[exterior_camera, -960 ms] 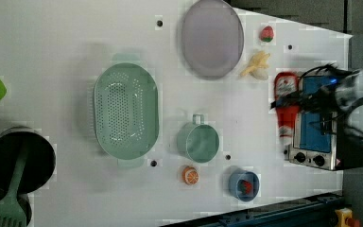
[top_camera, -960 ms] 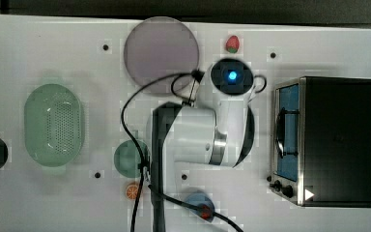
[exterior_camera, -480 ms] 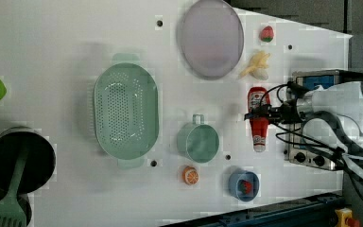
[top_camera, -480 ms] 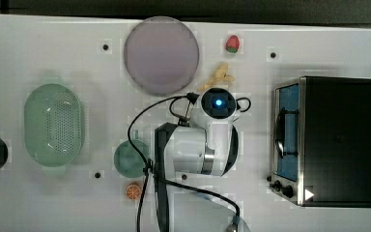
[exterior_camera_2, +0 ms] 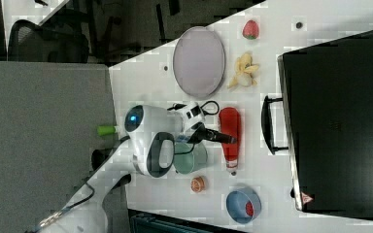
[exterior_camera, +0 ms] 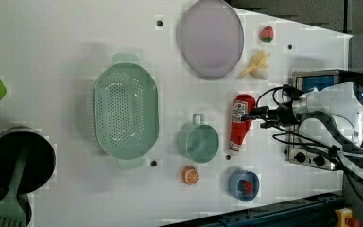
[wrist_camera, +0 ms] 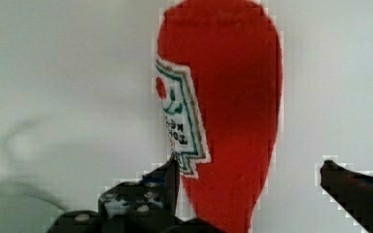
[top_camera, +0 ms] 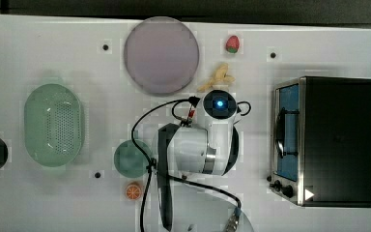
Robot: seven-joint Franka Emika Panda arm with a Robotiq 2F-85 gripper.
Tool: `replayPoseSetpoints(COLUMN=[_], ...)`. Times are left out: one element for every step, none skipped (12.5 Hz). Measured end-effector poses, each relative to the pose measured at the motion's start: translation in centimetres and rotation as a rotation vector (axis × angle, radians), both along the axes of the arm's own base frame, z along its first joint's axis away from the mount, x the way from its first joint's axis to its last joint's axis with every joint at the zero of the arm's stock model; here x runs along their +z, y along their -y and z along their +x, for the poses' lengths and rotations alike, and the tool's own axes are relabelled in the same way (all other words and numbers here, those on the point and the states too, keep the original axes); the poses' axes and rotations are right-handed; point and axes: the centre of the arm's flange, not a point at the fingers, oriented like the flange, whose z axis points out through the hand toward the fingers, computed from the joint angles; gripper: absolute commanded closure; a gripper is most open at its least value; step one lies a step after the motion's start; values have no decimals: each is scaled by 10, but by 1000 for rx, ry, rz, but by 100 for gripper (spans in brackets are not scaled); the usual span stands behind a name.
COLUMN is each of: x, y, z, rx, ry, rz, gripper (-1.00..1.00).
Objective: Pick ketchup from plate and place it on table.
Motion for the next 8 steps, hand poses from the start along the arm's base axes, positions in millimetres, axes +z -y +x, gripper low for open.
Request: replayPoseSetpoints(x=[17, 42, 80, 125, 178, 237, 294, 345], y=[-1, -4, -6, -7, -9, -12, -14, -17], z=[3, 5, 12, 22, 34, 45, 50, 46], rx=[-26, -70, -113, -154, -203, -264, -326, -384], ry=[3, -10, -4, 43, 114, 185, 242, 290], rz=[-6, -16, -29, -47, -61, -67, -73, -78], gripper=[-100, -100, -100, -100, -100, -100, -100, -100])
